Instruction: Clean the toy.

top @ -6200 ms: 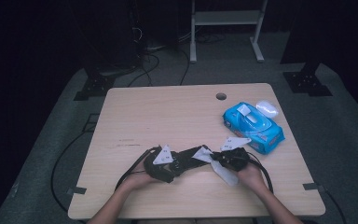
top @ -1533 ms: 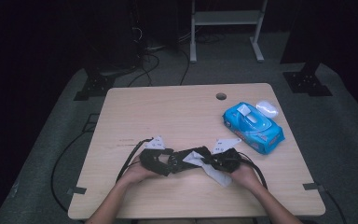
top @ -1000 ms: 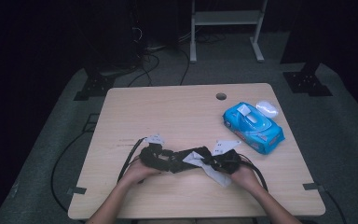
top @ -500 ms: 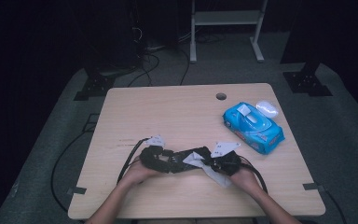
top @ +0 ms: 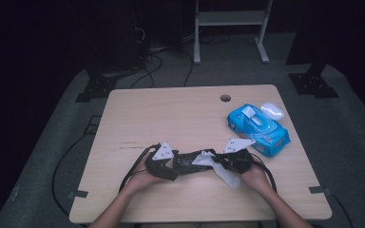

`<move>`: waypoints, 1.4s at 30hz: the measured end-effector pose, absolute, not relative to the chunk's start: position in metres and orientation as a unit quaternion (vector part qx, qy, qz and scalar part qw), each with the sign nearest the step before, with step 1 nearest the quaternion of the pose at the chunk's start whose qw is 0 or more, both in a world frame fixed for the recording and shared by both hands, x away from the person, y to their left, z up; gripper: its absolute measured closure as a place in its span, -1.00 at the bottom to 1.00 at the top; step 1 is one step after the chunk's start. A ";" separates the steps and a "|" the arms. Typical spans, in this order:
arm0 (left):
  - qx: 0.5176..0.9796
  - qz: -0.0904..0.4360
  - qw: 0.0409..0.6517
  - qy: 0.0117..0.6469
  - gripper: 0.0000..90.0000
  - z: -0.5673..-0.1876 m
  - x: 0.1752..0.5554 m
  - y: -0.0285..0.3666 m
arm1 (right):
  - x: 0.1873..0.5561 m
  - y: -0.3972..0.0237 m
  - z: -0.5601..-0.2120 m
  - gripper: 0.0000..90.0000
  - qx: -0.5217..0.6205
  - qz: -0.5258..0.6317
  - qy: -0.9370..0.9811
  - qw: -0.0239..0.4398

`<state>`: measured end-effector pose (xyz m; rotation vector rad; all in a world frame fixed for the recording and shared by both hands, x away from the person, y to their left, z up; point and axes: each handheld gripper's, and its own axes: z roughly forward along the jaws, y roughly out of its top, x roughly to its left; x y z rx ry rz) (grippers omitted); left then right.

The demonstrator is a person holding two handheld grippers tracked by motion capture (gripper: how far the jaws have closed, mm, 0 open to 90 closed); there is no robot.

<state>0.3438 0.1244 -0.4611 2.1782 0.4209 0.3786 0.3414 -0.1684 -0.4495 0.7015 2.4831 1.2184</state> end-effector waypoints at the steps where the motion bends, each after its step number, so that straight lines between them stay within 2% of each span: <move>1: 0.874 0.166 0.428 0.160 -0.42 -0.461 0.342 0.123 | 0.342 -0.169 -0.448 0.89 0.243 0.424 0.860 0.144; 6: 0.873 0.233 0.414 0.109 -0.41 -0.463 0.332 0.118 | 0.342 -0.164 -0.442 0.89 0.234 0.431 0.858 0.152; 16: 0.870 0.280 0.399 0.076 -0.41 -0.465 0.322 0.115 | 0.356 -0.138 -0.424 0.89 0.234 0.465 0.840 0.156; 22: 0.869 0.270 0.405 0.090 -0.41 -0.465 0.321 0.116 | 0.362 -0.133 -0.432 0.90 0.244 0.466 0.840 0.133; 25: 0.854 0.246 0.441 0.127 -0.22 -0.461 0.327 0.121 | 0.358 -0.134 -0.431 0.91 0.236 0.466 0.843 0.131; 29: 0.862 0.216 0.433 0.150 -0.24 -0.465 0.334 0.121 | 0.353 -0.135 -0.431 0.90 0.223 0.467 0.845 0.131; 32: 0.869 0.190 0.428 0.159 -0.34 -0.471 0.340 0.120 | 0.349 -0.136 -0.432 0.90 0.214 0.472 0.846 0.125; 39: 0.866 0.179 0.440 0.156 0.04 -0.469 0.342 0.126 | 0.350 -0.135 -0.433 0.90 0.216 0.470 0.845 0.135; 42: 0.865 0.175 0.443 0.161 0.14 -0.468 0.341 0.128 | 0.355 -0.131 -0.433 0.90 0.222 0.468 0.844 0.138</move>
